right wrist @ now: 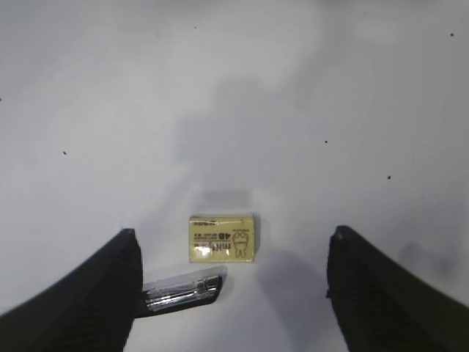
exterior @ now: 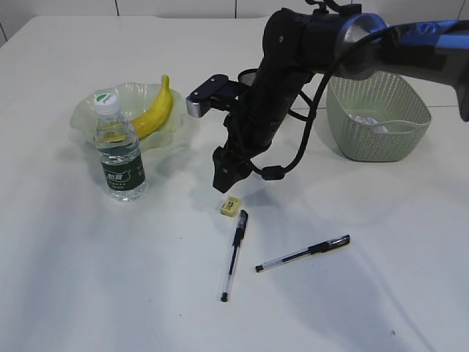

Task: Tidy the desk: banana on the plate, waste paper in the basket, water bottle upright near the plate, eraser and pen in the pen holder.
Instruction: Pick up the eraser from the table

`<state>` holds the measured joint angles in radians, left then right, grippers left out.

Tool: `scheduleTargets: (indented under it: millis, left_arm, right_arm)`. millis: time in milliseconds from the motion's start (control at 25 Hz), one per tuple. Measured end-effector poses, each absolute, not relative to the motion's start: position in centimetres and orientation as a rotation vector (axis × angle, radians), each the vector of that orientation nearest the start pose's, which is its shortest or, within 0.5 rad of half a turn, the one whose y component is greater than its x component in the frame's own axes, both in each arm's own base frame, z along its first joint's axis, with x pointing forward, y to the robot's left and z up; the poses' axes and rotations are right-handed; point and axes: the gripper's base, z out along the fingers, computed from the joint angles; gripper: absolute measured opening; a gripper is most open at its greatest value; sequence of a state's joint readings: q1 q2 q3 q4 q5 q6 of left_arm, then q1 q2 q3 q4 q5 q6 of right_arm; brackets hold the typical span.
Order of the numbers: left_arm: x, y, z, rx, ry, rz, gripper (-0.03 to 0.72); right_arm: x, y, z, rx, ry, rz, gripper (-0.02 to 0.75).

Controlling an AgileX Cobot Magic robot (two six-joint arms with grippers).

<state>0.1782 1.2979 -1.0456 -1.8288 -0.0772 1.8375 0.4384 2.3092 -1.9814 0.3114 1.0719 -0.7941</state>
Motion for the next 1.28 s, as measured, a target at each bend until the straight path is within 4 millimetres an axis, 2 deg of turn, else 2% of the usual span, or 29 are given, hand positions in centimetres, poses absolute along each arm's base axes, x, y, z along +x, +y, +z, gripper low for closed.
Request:
scheduleTargets:
  millis: [200,320,1040,1280]
  left_arm:
    - [29.5,6.0,36.9,-0.204,1.749,0.201,0.452]
    - [29.5,6.0,36.9,-0.204,1.749,0.201,0.452]
    - [29.5,6.0,36.9,-0.204,1.749,0.201,0.452]
    - [29.5,6.0,36.9,-0.204,1.749,0.201,0.452]
  right_arm:
    - [43.3,23.1,16.0,-1.528,2.469,0.378,0.585]
    - [43.2,23.1,15.3,-1.540,2.489,0.387,0.585]
    - [43.6,23.2,15.7,-1.522,2.466,0.376,0.582]
    - [43.7,23.2,15.5,-1.520,2.468,0.378,0.516]
